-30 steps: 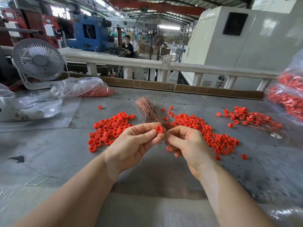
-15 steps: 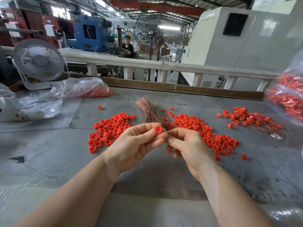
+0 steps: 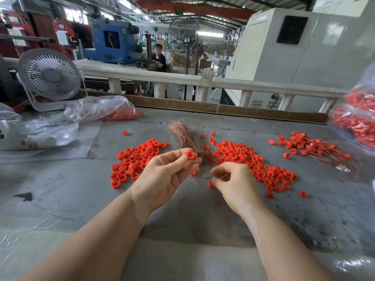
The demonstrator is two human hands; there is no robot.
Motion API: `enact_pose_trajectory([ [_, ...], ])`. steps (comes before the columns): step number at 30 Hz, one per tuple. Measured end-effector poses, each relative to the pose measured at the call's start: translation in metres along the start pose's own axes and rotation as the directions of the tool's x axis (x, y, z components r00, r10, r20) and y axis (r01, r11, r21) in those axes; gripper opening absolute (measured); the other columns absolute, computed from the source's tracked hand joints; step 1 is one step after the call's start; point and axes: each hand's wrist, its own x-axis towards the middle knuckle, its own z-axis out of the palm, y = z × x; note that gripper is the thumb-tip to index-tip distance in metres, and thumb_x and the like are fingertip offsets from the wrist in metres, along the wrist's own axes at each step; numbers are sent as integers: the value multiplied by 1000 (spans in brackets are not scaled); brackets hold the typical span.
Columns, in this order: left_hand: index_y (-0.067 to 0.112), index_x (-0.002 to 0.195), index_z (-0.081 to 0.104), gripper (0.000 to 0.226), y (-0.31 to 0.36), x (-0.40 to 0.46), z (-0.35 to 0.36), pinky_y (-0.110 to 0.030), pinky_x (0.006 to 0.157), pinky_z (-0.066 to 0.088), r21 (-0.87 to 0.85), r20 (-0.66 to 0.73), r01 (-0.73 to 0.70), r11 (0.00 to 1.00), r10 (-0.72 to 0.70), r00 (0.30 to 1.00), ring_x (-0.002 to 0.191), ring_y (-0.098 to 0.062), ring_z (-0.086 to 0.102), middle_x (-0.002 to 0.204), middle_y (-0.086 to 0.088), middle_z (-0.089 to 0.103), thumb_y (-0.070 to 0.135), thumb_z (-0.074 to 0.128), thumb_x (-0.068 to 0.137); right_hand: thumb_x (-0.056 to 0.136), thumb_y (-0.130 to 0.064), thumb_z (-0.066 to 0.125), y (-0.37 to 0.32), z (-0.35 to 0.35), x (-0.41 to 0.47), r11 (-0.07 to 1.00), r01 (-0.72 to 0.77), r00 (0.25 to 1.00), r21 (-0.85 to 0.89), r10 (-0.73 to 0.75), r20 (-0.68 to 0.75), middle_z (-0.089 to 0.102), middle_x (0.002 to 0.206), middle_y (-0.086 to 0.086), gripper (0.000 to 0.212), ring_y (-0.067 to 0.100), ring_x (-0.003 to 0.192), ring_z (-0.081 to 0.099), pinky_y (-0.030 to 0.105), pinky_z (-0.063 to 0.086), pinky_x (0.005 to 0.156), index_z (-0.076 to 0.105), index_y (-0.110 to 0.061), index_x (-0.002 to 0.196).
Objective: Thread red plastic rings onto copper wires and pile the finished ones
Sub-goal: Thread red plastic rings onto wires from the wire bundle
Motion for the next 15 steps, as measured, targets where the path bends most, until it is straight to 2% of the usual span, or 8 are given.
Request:
enact_pose_trajectory([
  [5, -3, 91, 64, 18, -2, 1, -2, -22, 67, 57, 22, -4, -15, 1000, 15, 1000, 79, -19, 71, 80, -13, 70, 1, 56, 76, 79, -22, 71, 3, 3, -1, 966, 38, 999, -254, -28, 44, 68, 83, -10, 7, 11, 79, 61, 23, 46, 68, 68, -26, 83],
  [8, -2, 91, 64, 16, -3, 1, -1, -21, 67, 56, 46, 4, -24, 999, 24, 1000, 78, -18, 71, 79, -12, 70, 1, 55, 78, 82, -21, 69, 2, 4, -2, 946, 83, 996, -313, -83, 16, 68, 85, -6, 4, 15, 80, 61, 26, 45, 68, 69, -24, 82],
  [10, -2, 90, 64, 16, -4, 1, -1, -20, 68, 56, 63, 1, -27, 998, 27, 1000, 78, -17, 71, 78, -11, 70, 1, 56, 76, 82, -16, 68, 1, 2, 0, 969, 122, 988, -213, -139, -64, 68, 79, -4, 7, 18, 77, 61, 30, 47, 69, 70, -21, 78],
  [12, -1, 90, 63, 13, -4, 1, 0, -20, 68, 56, 79, -2, -30, 996, 31, 1000, 77, -16, 70, 78, -11, 70, -1, 54, 81, 81, -11, 70, -2, -1, 1, 983, 182, 969, -16, -182, -169, 66, 70, -7, 12, 14, 68, 60, 32, 49, 68, 68, -20, 73],
  [15, -1, 89, 64, 14, -6, 0, 1, -20, 68, 56, 119, 10, -50, 992, 49, 999, 75, -16, 70, 78, -11, 69, 1, 55, 78, 81, -8, 69, -9, -4, -1, 944, 264, 950, 196, -220, -223, 65, 65, -8, 17, 11, 62, 60, 33, 51, 65, 64, -21, 73],
])
